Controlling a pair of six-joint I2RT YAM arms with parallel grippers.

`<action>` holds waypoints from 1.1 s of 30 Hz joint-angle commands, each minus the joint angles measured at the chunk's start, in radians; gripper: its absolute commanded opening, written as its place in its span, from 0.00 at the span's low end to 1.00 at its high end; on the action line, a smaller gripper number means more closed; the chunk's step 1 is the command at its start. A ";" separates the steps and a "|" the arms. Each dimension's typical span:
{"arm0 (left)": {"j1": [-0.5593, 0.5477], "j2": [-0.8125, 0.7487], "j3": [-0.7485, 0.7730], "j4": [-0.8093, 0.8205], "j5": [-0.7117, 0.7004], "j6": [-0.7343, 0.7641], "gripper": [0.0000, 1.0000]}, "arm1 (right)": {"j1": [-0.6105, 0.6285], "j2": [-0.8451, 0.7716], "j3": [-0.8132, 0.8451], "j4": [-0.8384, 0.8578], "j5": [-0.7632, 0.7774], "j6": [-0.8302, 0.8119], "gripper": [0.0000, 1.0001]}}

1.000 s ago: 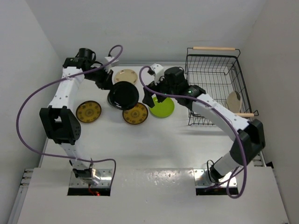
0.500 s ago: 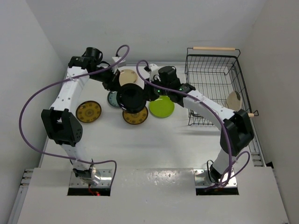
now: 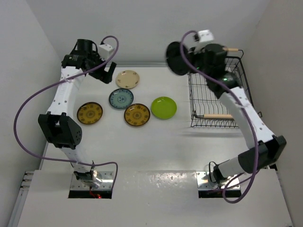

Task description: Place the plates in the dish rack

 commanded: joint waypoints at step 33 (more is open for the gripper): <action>0.320 0.076 -0.414 0.182 -0.345 -0.086 1.00 | -0.454 0.201 -0.265 -0.145 0.636 -0.358 0.00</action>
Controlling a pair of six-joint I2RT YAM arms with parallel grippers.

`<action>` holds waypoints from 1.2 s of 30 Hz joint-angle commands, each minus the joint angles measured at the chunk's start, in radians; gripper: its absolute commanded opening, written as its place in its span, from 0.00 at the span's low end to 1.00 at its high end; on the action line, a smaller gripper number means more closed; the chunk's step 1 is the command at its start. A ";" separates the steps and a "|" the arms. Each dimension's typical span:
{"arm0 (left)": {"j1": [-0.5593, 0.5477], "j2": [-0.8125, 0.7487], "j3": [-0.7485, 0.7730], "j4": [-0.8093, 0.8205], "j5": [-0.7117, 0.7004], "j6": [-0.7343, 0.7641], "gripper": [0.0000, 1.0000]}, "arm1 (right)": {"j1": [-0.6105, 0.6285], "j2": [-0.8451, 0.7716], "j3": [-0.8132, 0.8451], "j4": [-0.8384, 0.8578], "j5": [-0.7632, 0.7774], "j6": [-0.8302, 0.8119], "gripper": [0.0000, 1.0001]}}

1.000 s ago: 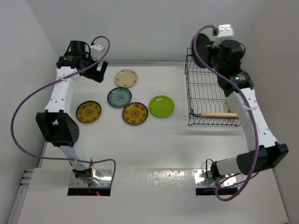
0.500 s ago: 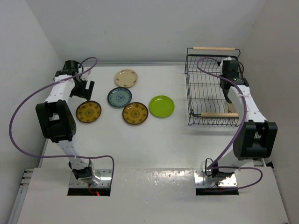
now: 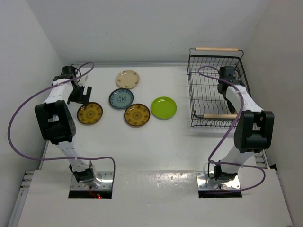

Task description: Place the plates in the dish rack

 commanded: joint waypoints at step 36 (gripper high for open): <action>0.160 0.185 -0.066 0.000 0.249 0.066 0.98 | 0.139 -0.091 0.277 -0.180 -0.036 0.079 0.82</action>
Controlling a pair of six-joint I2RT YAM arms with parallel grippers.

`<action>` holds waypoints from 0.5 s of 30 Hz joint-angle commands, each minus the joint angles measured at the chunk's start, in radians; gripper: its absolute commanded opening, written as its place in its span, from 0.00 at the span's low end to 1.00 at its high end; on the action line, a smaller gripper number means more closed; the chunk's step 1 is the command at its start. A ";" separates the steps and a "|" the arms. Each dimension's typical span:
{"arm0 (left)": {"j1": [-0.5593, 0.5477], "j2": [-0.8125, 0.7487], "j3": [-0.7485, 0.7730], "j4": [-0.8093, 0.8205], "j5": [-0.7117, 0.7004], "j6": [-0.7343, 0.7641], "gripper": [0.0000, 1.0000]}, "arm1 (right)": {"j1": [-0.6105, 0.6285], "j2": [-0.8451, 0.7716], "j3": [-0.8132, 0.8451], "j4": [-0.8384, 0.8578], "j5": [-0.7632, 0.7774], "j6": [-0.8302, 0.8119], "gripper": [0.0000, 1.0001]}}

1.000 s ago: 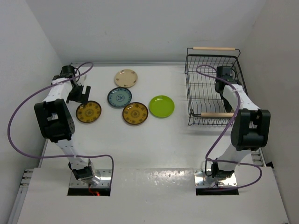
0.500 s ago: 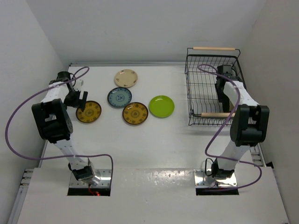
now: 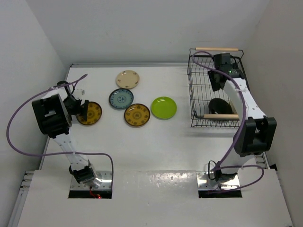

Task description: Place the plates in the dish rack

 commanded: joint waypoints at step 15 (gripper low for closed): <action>0.027 0.138 0.086 -0.094 0.182 0.043 0.00 | 0.059 -0.137 0.008 -0.052 -0.188 -0.031 0.89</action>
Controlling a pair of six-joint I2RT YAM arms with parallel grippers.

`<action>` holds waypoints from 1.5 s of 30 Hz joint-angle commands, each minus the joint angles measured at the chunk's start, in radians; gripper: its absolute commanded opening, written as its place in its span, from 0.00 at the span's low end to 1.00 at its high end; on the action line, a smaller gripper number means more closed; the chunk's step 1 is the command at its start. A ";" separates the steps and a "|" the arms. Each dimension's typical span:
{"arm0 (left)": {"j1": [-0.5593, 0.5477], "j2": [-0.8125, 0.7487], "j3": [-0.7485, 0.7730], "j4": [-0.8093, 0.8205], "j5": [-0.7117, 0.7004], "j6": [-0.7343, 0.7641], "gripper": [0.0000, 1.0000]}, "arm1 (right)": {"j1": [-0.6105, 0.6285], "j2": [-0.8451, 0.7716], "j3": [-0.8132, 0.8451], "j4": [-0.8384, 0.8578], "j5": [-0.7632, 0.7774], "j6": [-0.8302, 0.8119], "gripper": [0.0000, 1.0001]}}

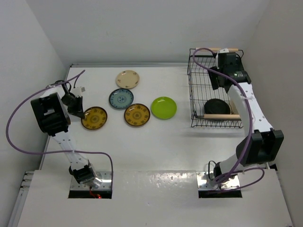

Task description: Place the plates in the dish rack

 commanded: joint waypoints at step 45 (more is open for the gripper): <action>-0.001 -0.027 0.066 -0.078 -0.093 0.045 0.38 | -0.072 0.527 0.110 -0.255 -0.159 0.115 0.54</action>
